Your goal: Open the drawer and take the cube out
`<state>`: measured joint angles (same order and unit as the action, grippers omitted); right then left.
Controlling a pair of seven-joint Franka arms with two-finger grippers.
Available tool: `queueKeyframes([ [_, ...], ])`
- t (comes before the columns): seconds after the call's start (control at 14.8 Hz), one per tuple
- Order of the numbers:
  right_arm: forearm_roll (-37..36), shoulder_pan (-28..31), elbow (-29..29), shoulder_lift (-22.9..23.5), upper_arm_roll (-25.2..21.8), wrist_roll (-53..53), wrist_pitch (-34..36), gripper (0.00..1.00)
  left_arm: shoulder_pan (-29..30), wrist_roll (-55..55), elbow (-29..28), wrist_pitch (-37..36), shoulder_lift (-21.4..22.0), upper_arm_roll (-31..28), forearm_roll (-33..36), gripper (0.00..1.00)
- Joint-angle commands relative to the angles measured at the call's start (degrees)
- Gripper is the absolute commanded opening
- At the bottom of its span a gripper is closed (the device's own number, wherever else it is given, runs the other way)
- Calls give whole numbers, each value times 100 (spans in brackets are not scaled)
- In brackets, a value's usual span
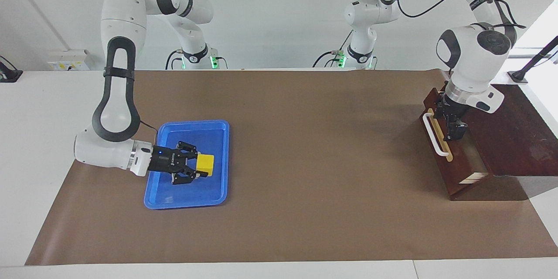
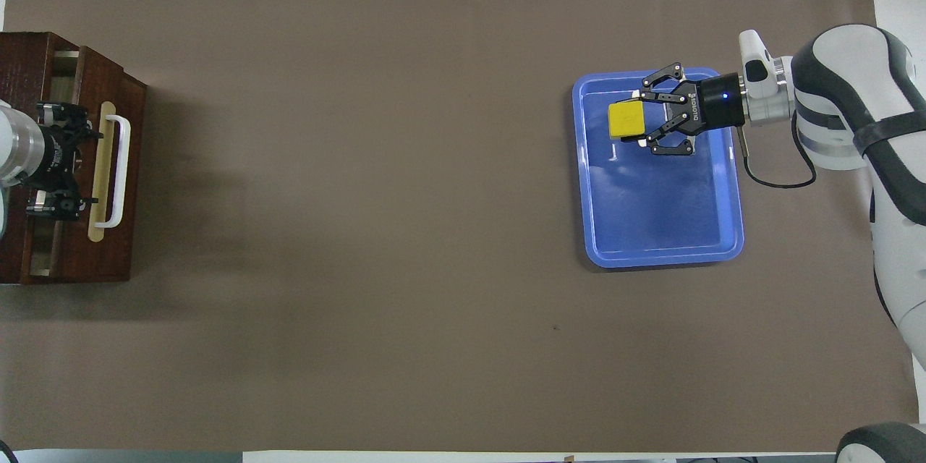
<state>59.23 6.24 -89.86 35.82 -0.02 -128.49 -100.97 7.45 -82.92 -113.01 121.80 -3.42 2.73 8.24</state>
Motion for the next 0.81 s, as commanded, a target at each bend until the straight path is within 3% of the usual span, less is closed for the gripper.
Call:
queueKeyframes([
  [0.0,114,26,398,433,81,-63,-28,0,256,311,-99,168,34,18,143,100],
  [0.34,238,-18,426,637,90,-89,-336,0,336,417,217,55,-71,18,143,100],
  [0.54,309,-53,373,655,90,-124,-599,0,239,749,918,-761,-18,70,56,100],
  [0.74,300,-62,329,655,90,-133,-731,0,-295,1644,1263,-1411,52,158,-200,100],
])
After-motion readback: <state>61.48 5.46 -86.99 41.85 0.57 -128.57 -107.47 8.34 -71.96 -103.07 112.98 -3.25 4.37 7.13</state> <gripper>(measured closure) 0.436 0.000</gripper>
